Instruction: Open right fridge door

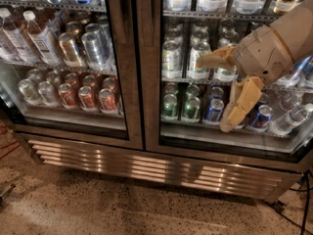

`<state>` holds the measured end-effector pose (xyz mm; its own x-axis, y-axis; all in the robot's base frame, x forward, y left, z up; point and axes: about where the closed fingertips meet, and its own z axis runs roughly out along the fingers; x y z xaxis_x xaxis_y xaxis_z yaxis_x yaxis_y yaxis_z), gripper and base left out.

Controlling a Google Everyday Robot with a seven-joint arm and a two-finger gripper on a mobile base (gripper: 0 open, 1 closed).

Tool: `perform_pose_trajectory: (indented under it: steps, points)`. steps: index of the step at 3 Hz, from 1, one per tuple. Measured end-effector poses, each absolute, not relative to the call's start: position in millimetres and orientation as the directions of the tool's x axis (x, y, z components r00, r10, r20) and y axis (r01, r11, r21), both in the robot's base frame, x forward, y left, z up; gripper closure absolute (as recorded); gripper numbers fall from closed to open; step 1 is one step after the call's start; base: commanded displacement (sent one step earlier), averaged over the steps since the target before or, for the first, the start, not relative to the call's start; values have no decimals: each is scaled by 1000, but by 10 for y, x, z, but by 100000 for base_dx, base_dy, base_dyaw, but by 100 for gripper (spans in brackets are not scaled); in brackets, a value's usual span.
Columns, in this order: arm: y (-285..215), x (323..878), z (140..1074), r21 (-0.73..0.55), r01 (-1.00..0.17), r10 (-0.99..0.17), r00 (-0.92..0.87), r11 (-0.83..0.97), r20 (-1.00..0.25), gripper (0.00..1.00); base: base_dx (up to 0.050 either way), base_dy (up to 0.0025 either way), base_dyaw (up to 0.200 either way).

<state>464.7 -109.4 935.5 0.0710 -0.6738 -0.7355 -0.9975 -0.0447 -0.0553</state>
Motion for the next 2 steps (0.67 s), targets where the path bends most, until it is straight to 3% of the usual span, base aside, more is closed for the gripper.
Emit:
perform_pose_trajectory:
  steps: [2]
  points:
    - [-1104, 4628, 9356, -104, -982, -581, -5, 155, -814, 0, 0, 0, 0]
